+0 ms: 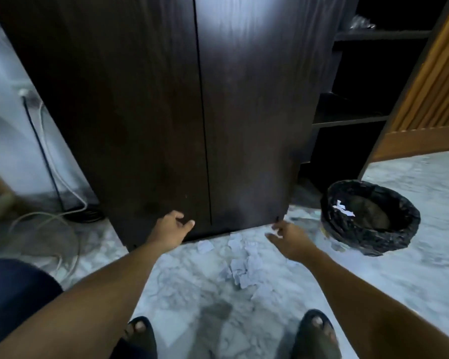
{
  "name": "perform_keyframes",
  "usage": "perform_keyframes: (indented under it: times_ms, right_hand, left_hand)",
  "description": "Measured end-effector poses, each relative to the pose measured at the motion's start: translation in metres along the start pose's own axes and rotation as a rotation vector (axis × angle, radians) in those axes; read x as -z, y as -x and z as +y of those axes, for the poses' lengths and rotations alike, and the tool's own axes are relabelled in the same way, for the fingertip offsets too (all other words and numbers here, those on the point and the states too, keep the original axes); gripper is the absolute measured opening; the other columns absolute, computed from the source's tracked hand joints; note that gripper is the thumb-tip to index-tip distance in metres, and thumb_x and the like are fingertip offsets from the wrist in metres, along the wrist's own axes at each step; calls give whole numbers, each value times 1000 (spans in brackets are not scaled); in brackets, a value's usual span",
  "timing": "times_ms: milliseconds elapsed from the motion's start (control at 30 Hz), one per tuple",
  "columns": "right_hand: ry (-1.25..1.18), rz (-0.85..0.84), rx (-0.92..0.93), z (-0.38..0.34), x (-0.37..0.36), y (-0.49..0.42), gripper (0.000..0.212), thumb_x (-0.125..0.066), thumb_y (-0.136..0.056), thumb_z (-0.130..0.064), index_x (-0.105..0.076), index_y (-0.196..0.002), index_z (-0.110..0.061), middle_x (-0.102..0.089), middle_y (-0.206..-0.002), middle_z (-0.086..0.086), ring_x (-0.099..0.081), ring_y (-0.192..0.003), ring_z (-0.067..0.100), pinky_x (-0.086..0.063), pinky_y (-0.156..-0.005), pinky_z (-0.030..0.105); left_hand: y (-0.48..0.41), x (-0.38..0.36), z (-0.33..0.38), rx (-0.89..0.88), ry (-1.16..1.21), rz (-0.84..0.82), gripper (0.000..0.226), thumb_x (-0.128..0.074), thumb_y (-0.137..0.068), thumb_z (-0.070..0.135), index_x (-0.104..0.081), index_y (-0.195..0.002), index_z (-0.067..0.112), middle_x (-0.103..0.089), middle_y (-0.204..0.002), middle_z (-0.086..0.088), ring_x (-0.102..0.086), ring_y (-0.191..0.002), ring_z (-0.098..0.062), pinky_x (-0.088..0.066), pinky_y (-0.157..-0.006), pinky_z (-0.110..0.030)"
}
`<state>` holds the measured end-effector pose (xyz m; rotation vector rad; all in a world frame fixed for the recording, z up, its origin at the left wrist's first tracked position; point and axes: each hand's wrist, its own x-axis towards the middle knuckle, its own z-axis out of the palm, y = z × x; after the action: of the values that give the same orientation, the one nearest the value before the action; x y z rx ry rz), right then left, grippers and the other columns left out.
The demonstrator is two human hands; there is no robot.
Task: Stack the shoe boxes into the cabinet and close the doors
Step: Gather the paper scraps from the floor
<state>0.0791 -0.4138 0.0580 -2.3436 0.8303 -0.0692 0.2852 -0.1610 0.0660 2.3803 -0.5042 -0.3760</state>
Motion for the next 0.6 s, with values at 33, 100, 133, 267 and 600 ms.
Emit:
perform_keyframes:
  times_ms: [33,100,133,267,600]
  right_hand:
    - [40,-18,-16,17,-20,-2,44,-62,-94,-43,-60,-125,-11,-62,-120,9,-60,-110,24,-45,-92,29]
    - [92,-42,-48,52,-57,-8,53,-58,-95,-49,-53,-135,-15,-54,-135,10,-54,-124,25,-41,-105,34]
    - [108,-68,-76,66,-74,-10,57,-56,-95,-51,-48,-140,-17,-49,-140,10,-50,-129,27,-40,-108,38]
    - [92,-77,-224,96,-132,-10,77,-50,-92,-62,-25,-154,-23,-27,-156,10,-29,-144,31,-36,-113,47]
    - [24,-156,-203,105,-220,-15,93,-44,-86,-74,14,-152,-43,22,-164,-4,17,-152,28,-2,-120,56]
  left_hand:
    - [-4,-11,-25,46,1,-7,48,-69,-89,45,-60,-125,14,-70,-100,0,-63,-102,-21,-48,-87,-29]
    - [-14,-34,-69,122,-1,-37,49,-70,-89,42,-60,-125,11,-68,-115,-8,-62,-113,-27,-48,-92,-32]
    - [-19,-46,-90,153,-26,-58,53,-70,-88,45,-58,-128,11,-64,-124,-10,-59,-119,-28,-47,-96,-35]
    - [-34,-84,-152,219,-272,-141,74,-60,-90,56,-34,-150,22,-39,-152,-7,-37,-138,-31,-39,-110,-46]
    - [-108,-131,-202,268,-369,-91,88,-57,-87,65,-19,-157,28,-15,-165,-7,-17,-148,-40,-27,-115,-55]
